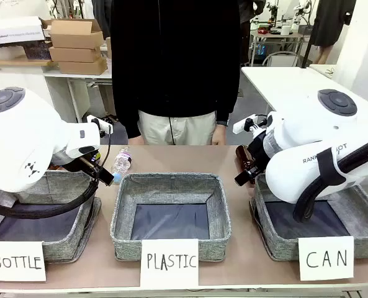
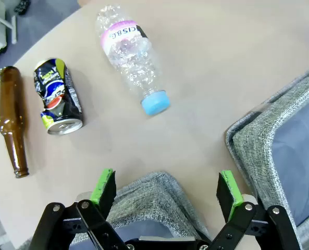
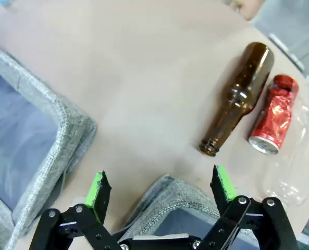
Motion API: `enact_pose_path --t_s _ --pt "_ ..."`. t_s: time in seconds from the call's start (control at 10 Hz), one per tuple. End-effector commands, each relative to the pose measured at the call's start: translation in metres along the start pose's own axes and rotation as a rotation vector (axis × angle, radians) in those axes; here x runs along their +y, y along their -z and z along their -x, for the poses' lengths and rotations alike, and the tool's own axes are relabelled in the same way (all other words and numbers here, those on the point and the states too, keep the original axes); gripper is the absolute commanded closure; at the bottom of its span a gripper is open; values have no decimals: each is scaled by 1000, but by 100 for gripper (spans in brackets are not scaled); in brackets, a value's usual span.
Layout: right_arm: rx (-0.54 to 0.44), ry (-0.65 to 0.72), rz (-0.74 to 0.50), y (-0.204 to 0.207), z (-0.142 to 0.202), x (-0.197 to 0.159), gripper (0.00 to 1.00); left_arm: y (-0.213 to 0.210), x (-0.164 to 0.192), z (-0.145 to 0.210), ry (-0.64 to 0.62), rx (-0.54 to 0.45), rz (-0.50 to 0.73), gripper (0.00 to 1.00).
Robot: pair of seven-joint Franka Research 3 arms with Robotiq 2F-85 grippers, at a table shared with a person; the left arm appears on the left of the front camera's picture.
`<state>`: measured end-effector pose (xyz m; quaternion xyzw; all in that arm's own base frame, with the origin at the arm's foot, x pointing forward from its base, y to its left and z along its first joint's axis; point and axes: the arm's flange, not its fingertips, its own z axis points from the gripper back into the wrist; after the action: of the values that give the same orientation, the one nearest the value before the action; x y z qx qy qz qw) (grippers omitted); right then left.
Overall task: Sort the can waste into the basket.
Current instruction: Pick up the can waste from the table and place it in the right Fabric basket.
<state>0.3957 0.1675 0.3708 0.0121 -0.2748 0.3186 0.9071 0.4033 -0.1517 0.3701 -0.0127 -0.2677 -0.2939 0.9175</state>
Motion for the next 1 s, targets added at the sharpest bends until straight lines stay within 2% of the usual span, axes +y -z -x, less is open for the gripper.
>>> enact_pose_path --t_s 0.0,0.9 --pt "0 0 0 0 0 0 0 0 0 0 0 0 0 0" --pt "0 -1 0 0 0 0 0 0 0 0 0 0 0 0"
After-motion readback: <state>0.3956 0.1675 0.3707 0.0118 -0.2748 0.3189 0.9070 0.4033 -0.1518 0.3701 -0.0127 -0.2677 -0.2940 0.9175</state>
